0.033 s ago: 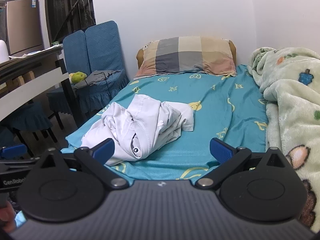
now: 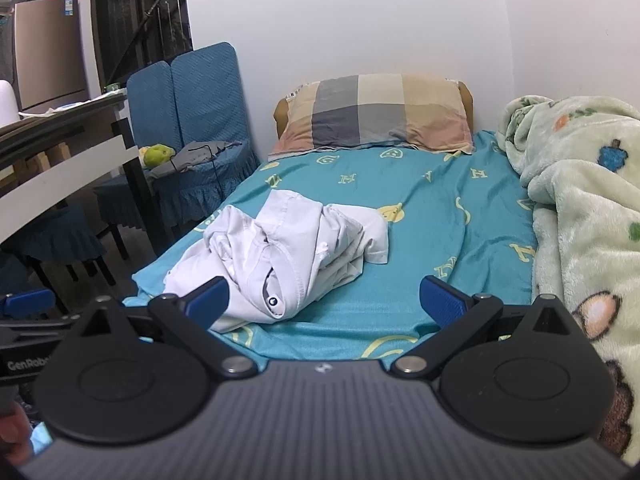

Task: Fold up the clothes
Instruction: 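Move both grippers toward the crumpled white T-shirt on the bed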

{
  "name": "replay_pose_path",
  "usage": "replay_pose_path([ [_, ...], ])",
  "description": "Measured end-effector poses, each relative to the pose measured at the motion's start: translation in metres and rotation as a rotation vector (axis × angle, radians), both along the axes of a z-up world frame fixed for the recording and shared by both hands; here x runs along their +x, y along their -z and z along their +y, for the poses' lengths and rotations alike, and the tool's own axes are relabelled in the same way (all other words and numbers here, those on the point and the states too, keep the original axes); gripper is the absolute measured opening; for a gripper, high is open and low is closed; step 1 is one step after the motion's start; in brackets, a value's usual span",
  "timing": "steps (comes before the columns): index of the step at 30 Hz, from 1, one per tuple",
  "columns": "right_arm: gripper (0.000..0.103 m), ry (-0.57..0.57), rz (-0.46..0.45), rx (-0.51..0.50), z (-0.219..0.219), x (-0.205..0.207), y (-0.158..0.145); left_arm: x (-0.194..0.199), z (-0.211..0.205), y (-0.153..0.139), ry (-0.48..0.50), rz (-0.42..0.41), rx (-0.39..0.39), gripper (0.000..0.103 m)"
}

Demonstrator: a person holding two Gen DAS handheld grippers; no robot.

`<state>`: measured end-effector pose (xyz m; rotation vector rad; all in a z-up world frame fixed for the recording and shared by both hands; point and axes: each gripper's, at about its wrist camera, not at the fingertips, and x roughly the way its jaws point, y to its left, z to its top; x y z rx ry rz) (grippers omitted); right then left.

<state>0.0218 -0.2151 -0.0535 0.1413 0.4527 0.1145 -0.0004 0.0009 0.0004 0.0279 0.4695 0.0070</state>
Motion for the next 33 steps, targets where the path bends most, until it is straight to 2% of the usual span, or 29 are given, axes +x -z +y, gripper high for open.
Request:
replay_pose_path([
  [4, 0.103, 0.0, 0.005, -0.008, -0.002, -0.001, 0.005, -0.001, 0.002, -0.001, 0.001, -0.002, -0.012, 0.103],
  [11, 0.103, -0.011, 0.011, -0.019, 0.008, 0.003, -0.007, -0.003, 0.005, -0.004, 0.004, -0.003, -0.03, 0.103],
  [16, 0.103, 0.033, 0.023, 0.013, 0.001, 0.006, -0.016, 0.005, 0.007, -0.003, -0.027, 0.004, -0.024, 0.103],
  [19, 0.103, 0.015, 0.017, -0.002, 0.005, 0.01, -0.029, 0.008, 0.008, -0.002, -0.033, 0.011, -0.027, 0.103],
  [23, 0.103, -0.013, -0.012, -0.084, 0.014, 0.017, -0.041, 0.006, 0.006, -0.001, -0.021, 0.001, -0.017, 0.103],
  [28, 0.103, -0.011, -0.06, -0.177, 0.015, 0.023, -0.041, 0.006, 0.003, 0.001, 0.016, -0.019, -0.011, 0.103],
  [33, 0.103, -0.024, -0.041, -0.125, -0.002, 0.035, -0.033, 0.012, -0.001, 0.004, 0.037, -0.009, -0.012, 0.103],
])
